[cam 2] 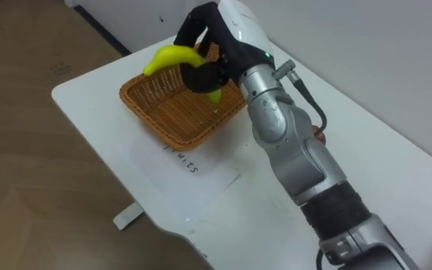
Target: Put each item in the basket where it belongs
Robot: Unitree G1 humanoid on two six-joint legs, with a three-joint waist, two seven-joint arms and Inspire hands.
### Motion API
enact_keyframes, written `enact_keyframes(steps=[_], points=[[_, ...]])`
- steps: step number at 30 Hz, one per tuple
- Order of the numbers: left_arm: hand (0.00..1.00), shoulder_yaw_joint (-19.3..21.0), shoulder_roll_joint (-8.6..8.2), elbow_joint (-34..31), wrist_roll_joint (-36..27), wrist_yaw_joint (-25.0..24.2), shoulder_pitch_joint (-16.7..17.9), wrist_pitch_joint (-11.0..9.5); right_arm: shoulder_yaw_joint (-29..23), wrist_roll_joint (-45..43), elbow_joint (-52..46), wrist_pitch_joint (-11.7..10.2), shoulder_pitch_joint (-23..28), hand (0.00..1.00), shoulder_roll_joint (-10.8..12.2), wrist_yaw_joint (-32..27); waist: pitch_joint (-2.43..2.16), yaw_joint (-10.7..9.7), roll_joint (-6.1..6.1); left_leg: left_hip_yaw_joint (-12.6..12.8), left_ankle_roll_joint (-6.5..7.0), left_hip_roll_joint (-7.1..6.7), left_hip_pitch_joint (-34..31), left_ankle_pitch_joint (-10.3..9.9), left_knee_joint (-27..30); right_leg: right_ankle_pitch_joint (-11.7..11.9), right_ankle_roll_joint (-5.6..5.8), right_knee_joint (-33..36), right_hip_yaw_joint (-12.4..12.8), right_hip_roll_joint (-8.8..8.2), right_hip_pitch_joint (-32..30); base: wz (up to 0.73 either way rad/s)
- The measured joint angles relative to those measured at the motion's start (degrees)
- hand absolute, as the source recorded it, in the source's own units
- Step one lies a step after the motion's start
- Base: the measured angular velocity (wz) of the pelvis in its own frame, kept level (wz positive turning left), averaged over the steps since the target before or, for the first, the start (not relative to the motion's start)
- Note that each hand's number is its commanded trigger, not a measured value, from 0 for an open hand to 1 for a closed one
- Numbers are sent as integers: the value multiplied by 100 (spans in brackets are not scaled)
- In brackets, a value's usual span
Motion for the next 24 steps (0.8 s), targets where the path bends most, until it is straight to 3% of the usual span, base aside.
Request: enact_keyframes(steps=[1,3,4,5,21,24], points=[[0,0,0,0,0,0,0,-3,34,0,52,0,-8,96,0,-19,1,16,0,-8,0,-1,-2,0,0,0,0,0,0,0,-1,0],[0,0,2,1,0,0,2,-3,51,-2,85,0,-9,46,0,-59,1,34,1,-44,0,-6,-17,0,0,0,0,0,-4,0,-1,9],[0,0,4,5,0,0,2,-3,51,2,89,0,-15,5,0,-84,1,39,0,-61,0,-7,-10,0,0,0,0,-1,1,1,-3,10],[0,0,4,7,0,0,3,-3,52,2,89,-2,-18,0,0,-101,1,42,0,-67,0,-7,-11,0,0,0,0,-1,1,3,-4,6],[0,-2,13,261,-2,-4,-42,-50,59,12,272,-107,-104,0,1,-165,18,56,-29,-135,0,-15,-67,0,14,0,1,0,15,5,-24,2],[0,-8,13,261,-5,-4,-69,-54,79,27,365,-148,-124,0,1,-182,19,57,-32,-112,1,-16,-60,1,15,0,1,1,151,6,-35,-1]])
